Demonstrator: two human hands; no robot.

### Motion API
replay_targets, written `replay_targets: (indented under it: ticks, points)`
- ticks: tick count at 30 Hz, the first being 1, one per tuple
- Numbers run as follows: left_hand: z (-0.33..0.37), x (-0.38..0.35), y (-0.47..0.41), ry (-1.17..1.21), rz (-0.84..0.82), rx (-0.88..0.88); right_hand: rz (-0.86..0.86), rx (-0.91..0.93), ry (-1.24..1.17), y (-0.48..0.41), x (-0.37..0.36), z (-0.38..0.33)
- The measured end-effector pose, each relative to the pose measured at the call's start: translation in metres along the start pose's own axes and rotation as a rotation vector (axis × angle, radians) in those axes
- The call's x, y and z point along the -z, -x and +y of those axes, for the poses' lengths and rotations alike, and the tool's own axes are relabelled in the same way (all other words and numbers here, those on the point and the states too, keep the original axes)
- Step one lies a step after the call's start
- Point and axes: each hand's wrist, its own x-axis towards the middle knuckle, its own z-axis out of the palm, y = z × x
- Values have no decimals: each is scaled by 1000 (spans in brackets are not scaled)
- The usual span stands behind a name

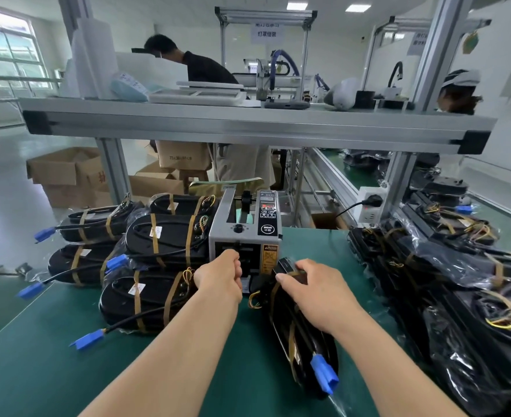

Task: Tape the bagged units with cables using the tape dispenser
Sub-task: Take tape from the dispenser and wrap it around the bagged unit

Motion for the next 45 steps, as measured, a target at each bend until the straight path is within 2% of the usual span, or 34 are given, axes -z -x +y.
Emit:
replay_targets:
  ticks: [2,5,8,11,20,30,45]
  points:
    - [-2,7,7,1,-22,-80,-65,-3,-39,2,1,3]
    - [-3,23,18,-67,-192,-217,-158,9,-93,6,0,5]
    - [-3,32,33,-218,-425,-321,-154,25,-133,7,-4,2]
    - [1,31,42,-412,-513,-389,-143,42,-129,8,-6,-2]
    - [6,25,38,-631,-482,-438,-130,19,-128,9,-7,0]
    - [3,21,40,-646,-471,-496,-134,21,-118,9,-6,0]
    - [-2,22,36,-825,-295,-708,-113,25,-93,9,-10,0]
